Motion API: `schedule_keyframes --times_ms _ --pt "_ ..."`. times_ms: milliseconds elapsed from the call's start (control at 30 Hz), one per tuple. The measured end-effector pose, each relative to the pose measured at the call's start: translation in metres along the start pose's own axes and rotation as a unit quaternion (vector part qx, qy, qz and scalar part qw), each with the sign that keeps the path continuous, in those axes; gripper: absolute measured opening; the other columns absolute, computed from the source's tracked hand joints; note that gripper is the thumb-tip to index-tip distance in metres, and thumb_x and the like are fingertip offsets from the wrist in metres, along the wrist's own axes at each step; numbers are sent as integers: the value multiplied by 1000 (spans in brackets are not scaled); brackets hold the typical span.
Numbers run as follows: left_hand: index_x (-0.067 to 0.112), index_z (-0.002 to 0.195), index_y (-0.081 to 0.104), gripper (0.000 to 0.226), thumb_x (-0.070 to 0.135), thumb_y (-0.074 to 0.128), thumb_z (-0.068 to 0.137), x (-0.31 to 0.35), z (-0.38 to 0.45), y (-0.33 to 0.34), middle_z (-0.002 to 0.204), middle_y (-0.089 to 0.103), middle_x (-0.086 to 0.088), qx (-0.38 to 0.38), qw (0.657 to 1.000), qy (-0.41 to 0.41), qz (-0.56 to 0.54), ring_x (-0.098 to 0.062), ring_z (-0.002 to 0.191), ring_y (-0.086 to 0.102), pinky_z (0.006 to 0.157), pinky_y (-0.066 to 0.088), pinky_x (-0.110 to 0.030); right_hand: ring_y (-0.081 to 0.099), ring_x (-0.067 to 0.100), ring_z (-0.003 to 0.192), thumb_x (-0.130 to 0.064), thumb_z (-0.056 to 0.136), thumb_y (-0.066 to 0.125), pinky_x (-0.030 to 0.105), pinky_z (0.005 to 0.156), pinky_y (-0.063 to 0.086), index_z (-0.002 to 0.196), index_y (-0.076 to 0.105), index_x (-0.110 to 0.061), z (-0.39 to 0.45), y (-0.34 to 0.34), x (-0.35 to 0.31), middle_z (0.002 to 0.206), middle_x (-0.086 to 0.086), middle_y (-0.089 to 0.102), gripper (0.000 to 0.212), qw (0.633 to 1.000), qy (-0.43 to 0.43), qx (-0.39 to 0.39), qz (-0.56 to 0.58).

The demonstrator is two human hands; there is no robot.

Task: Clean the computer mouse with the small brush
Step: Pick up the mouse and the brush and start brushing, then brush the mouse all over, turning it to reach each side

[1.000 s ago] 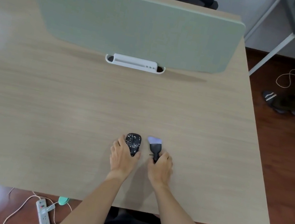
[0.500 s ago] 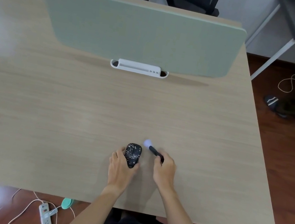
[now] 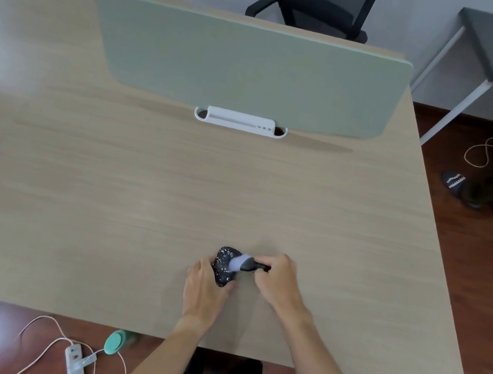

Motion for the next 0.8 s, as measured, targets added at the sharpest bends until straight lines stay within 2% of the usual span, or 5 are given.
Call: schedule_keyframes --times_ms 167,300,533,700,800 --pt "15 106 56 49 39 77 69 0 0 -2 102 63 -1 -10 1000 -3 9 -23 99 58 84 50 -37 54 13 58 0 71 49 9 52 38 74 78 -19 14 -7 -14 57 -5 64 35 999 29 4 33" --pt "15 109 57 50 41 78 71 1 -1 -4 103 62 1 -16 1000 1 15 -21 97 59 79 52 -36 18 13 62 -2 54 38 30 53 22 71 56 3 8 17 -25 67 6 21 25 998 -30 -42 -19" --pt "12 109 56 55 44 77 70 3 -2 -4 103 61 -5 -6 999 6 31 -26 99 58 84 48 -35 15 14 68 -2 45 31 35 58 13 63 22 -10 -1 -11 -5 67 0 16 21 999 -5 -22 -25" --pt "13 114 52 54 45 74 77 3 -6 -4 110 59 -3 -9 998 -11 62 -25 103 59 75 43 -31 35 7 53 10 65 47 17 48 26 35 49 -28 -2 -9 -32 44 -4 28 48 1000 -11 -9 2" --pt "12 115 52 53 42 75 77 4 -8 -2 110 59 -4 -10 1000 -7 25 -24 98 59 71 42 -28 34 23 55 7 65 50 32 52 29 55 71 -12 -1 6 -26 50 13 38 31 1000 3 -20 -17"
Point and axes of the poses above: each hand's wrist, its own z-axis towards the middle knuckle, its own y-axis out of the palm, x = y × z, the point moved 8 cm from there along z, towards the middle knuckle
